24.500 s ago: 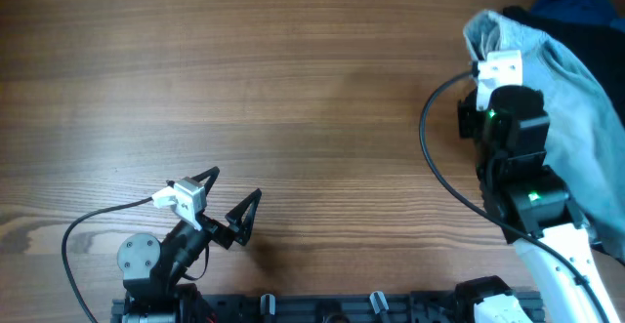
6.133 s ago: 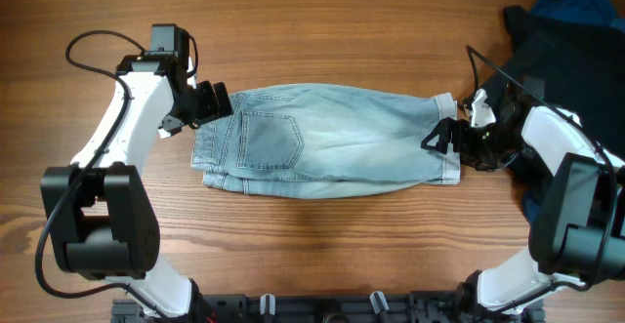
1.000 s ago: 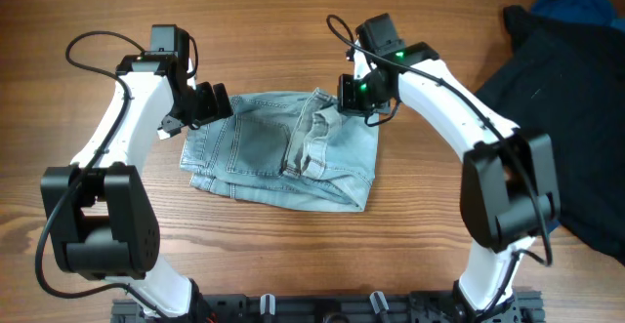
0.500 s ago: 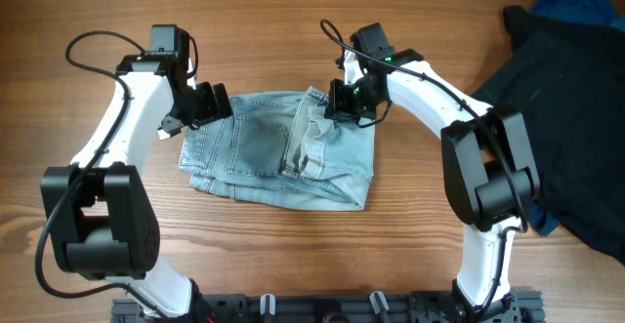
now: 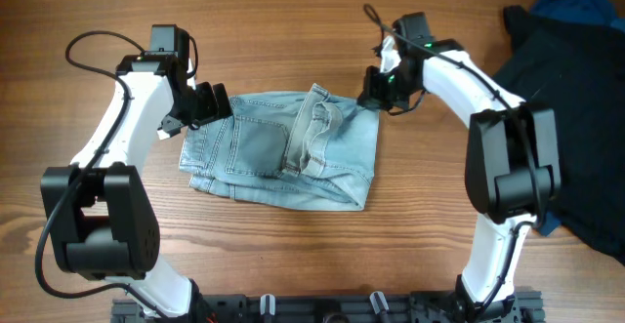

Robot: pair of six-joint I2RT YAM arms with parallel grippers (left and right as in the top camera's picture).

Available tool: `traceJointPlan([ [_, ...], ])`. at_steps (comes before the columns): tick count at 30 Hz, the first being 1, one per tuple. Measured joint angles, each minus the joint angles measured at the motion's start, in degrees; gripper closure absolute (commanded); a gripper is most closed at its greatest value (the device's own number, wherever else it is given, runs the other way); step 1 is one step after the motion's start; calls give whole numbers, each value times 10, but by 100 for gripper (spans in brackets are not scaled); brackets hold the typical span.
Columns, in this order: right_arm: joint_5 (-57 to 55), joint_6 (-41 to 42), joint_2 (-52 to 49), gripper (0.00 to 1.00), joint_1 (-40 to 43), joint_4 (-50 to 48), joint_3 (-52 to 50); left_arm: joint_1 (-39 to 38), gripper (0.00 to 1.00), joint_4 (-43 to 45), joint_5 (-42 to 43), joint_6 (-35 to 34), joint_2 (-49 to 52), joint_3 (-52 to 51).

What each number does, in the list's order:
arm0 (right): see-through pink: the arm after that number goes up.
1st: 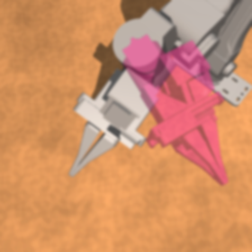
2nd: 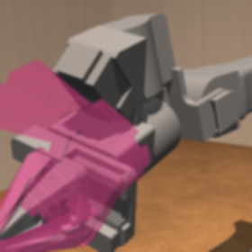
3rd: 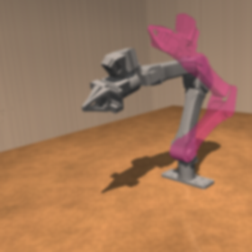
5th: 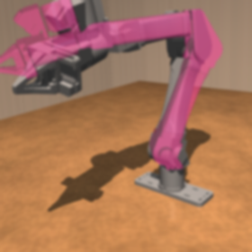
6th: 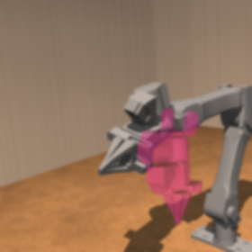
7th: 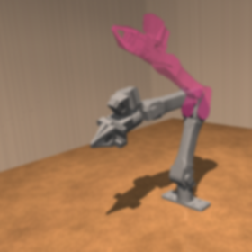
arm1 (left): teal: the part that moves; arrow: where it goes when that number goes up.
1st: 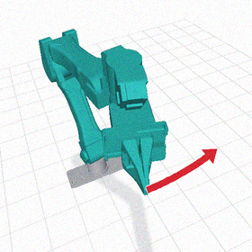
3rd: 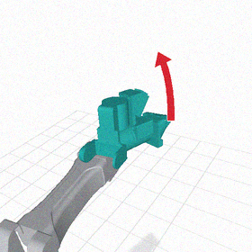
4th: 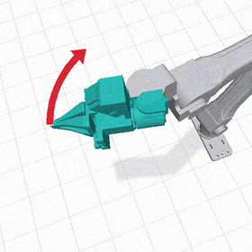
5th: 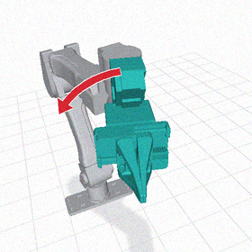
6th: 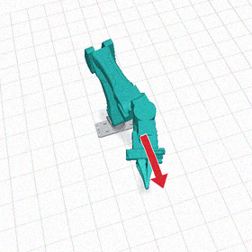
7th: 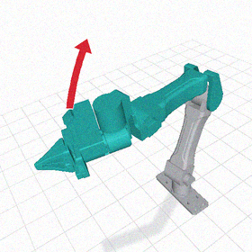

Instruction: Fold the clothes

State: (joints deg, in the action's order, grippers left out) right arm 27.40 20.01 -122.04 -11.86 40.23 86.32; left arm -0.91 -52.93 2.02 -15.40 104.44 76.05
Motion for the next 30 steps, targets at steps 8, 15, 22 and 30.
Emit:
traceJointPlan([
  [8, 12, -8, 30, 96, 2, 74, 70, 0, 0, 0, 0, 0, 0, 0],
  [15, 18, -9, 83, 96, 2, 224, 83, 0, 0, -2, 0, 0, 0, 0],
  [22, 18, -22, 83, 96, -7, 305, 10, 0, 0, -2, 0, 0, 0, 0],
  [30, 23, -21, 83, 96, -68, 230, -78, 0, 0, -2, 0, 0, 0, 0],
])
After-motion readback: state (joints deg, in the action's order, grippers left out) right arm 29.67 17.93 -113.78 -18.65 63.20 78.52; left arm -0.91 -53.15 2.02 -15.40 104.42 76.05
